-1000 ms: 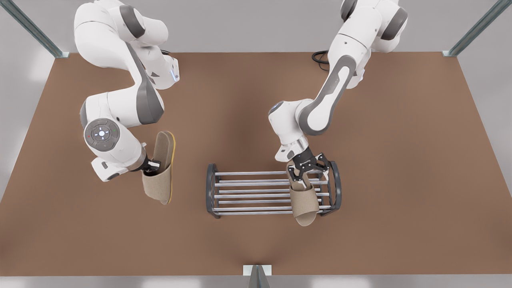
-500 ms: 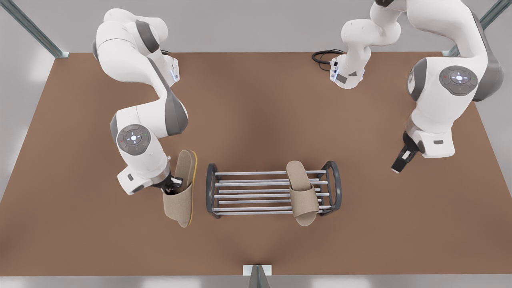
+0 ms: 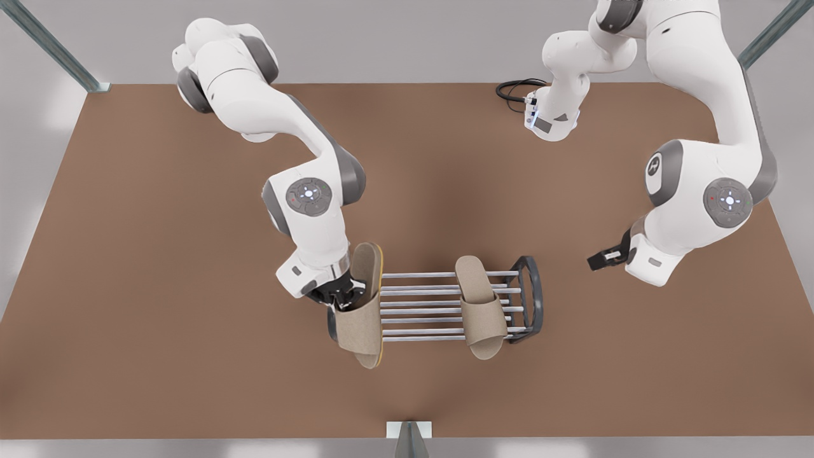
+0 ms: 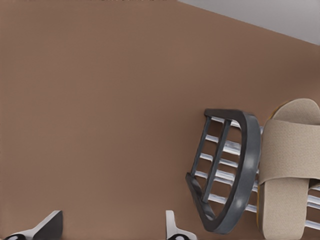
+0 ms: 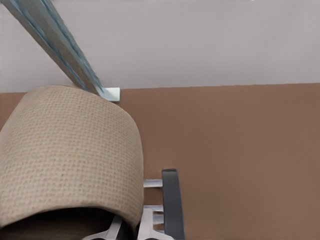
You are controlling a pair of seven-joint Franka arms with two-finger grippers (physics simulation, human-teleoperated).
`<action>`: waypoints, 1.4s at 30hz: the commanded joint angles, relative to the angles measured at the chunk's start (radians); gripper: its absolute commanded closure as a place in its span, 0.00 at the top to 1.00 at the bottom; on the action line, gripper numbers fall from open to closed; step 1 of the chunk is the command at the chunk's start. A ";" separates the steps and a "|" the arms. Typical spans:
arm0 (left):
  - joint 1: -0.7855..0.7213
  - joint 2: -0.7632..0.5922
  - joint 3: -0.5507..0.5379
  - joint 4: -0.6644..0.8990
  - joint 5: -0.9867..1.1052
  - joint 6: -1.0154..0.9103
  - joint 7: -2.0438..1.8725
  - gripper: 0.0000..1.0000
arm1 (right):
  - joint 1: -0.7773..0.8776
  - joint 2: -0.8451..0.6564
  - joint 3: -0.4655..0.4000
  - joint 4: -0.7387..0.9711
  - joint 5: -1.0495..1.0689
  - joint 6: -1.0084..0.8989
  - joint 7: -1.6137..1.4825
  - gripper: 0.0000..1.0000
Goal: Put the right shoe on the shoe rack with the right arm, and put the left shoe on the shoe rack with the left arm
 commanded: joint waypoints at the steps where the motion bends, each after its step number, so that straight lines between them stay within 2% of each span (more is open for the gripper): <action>1: 0.005 0.007 0.000 0.000 0.019 0.032 0.450 1.00 | 0.041 0.013 -0.032 0.004 -0.007 0.080 0.134 0.21; 6: 0.011 0.023 0.003 0.005 0.013 0.034 0.450 1.00 | 0.086 0.069 -0.059 0.010 -0.007 0.126 0.182 0.21; 9: 0.011 0.026 0.003 0.007 0.019 0.034 0.450 1.00 | 0.160 0.092 -0.113 0.010 -0.007 0.142 0.201 0.21; 13: 0.011 0.026 0.003 0.005 0.021 0.034 0.450 1.00 | 0.196 0.119 -0.127 0.004 -0.010 0.157 0.200 0.21; 15: 0.011 0.028 0.003 0.005 0.021 0.034 0.450 1.00 | 0.218 0.134 -0.174 -0.002 -0.016 0.157 0.166 0.21; 25: 0.008 0.033 0.003 0.007 0.022 0.034 0.450 1.00 | 0.219 0.120 -0.174 -0.063 -0.047 0.158 0.125 0.21; 26: 0.008 0.033 0.003 0.007 0.022 0.034 0.450 1.00 | 0.219 0.123 -0.174 -0.063 -0.047 0.160 0.129 0.53; 27: 0.008 0.034 0.003 0.007 0.022 0.034 0.450 1.00 | 0.222 0.123 -0.174 -0.071 -0.073 0.160 0.134 1.00; 42: 0.008 0.034 0.003 0.007 0.024 0.034 0.450 1.00 | 0.218 0.117 -0.171 -0.076 -0.074 0.158 0.125 1.00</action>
